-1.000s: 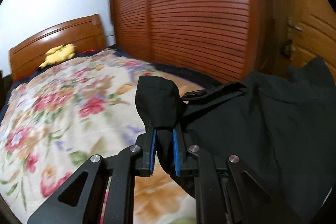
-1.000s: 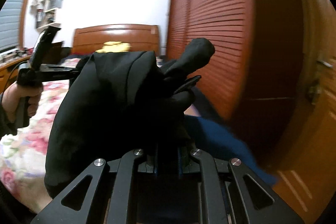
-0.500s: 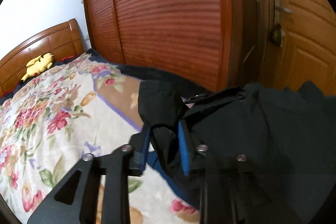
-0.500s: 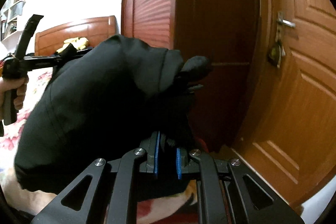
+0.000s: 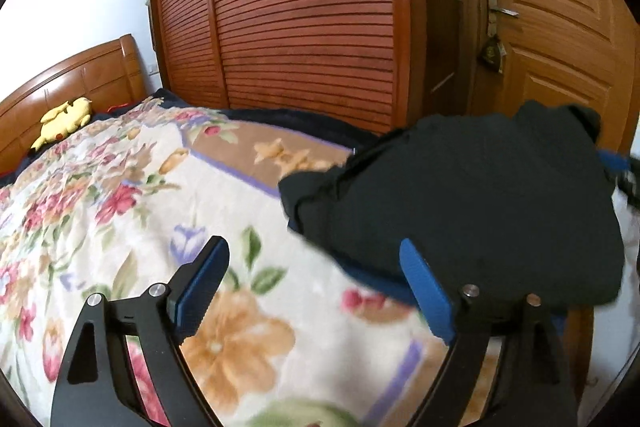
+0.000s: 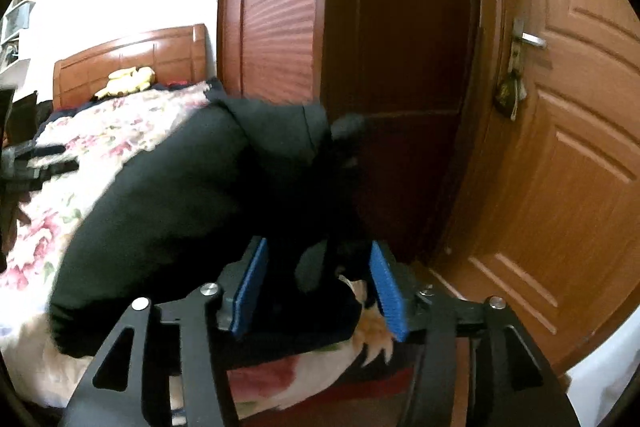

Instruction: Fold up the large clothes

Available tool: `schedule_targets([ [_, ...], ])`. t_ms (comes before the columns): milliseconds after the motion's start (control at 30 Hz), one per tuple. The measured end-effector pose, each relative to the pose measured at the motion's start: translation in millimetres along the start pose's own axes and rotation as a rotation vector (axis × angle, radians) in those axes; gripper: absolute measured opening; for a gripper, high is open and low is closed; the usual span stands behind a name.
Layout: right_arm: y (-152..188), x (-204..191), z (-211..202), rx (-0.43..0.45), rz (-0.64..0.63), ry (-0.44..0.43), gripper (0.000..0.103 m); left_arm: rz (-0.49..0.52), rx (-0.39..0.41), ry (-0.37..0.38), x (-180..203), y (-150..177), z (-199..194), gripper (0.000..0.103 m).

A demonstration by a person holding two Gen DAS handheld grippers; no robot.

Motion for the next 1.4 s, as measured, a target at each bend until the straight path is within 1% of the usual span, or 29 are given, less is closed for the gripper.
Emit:
schedule_targets([
  [33, -4, -5, -10, 0.021, -0.012, 0.009, 0.058, -0.001, -0.002, -0.001, -4, 8, -6, 0.089],
  [100, -14, -18, -31, 0.062, -0.052, 0.063, 0.06, -0.007, -0.002, -0.014, -11, 19, -15, 0.089],
  [133, -17, -24, -35, 0.071, -0.068, 0.074, 0.062, -0.002, -0.007, -0.015, -13, 26, -21, 0.089],
  [200, -24, -40, -42, 0.07, -0.071, 0.028, 0.062, 0.003, -0.002, -0.02, -19, 37, -36, 0.089],
  [300, -31, -58, -42, 0.07, -0.098, -0.012, 0.062, 0.0, 0.005, -0.035, -28, 47, -54, 0.089],
  [433, -27, -73, -32, 0.052, -0.11, -0.067, 0.062, 0.008, 0.027, -0.07, -37, 52, -76, 0.089],
  [500, -21, -70, -19, 0.02, -0.103, -0.074, 0.062, 0.006, 0.036, -0.077, -43, 55, -88, 0.089],
  [533, -18, -63, -3, -0.002, -0.103, -0.061, 0.062, 0.008, 0.043, -0.089, -45, 57, -94, 0.089],
  [600, -18, -43, 25, -0.04, -0.107, -0.003, 0.063, -0.002, 0.052, -0.104, -52, 62, -105, 0.089],
  [667, -11, -27, 39, -0.074, -0.053, -0.009, 0.063, -0.012, 0.056, -0.105, -58, 70, -116, 0.089],
  [733, -5, -13, 42, -0.084, -0.011, -0.014, 0.064, -0.023, 0.063, -0.113, -64, 78, -128, 0.089],
  [833, -6, -1, 34, -0.063, 0.025, -0.035, 0.064, -0.031, 0.067, -0.127, -71, 89, -143, 0.089],
  [967, -17, -4, 22, -0.066, 0.027, -0.026, 0.064, -0.073, 0.064, -0.151, -86, 102, -160, 0.089],
  [1033, -15, -8, 20, -0.054, 0.031, -0.023, 0.064, -0.088, 0.059, -0.159, -93, 110, -167, 0.089],
  [1200, -19, -42, -1, 0.014, -0.007, -0.033, 0.065, -0.103, 0.063, -0.199, -110, 131, -189, 0.089],
  [1233, -20, -52, -7, 0.025, -0.015, -0.056, 0.065, -0.107, 0.064, -0.209, -115, 135, -193, 0.089],
  [1367, -23, -110, -17, 0.048, -0.071, -0.159, 0.073, -0.156, 0.064, -0.24, -138, 154, -209, 0.089],
  [1400, -21, -123, -21, 0.049, -0.085, -0.188, 0.074, -0.17, 0.06, -0.245, -145, 161, -212, 0.089],
])
Point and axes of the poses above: each gripper's, at about its wrist camera, not at the fingertips, and z roughly the way its jaws point, x to its right, y to its underside, the point moved 7 cm from there along z, roughly the way its jaws point, and after that the axes turned 11 degrees about -y, right-handed, at the moved point
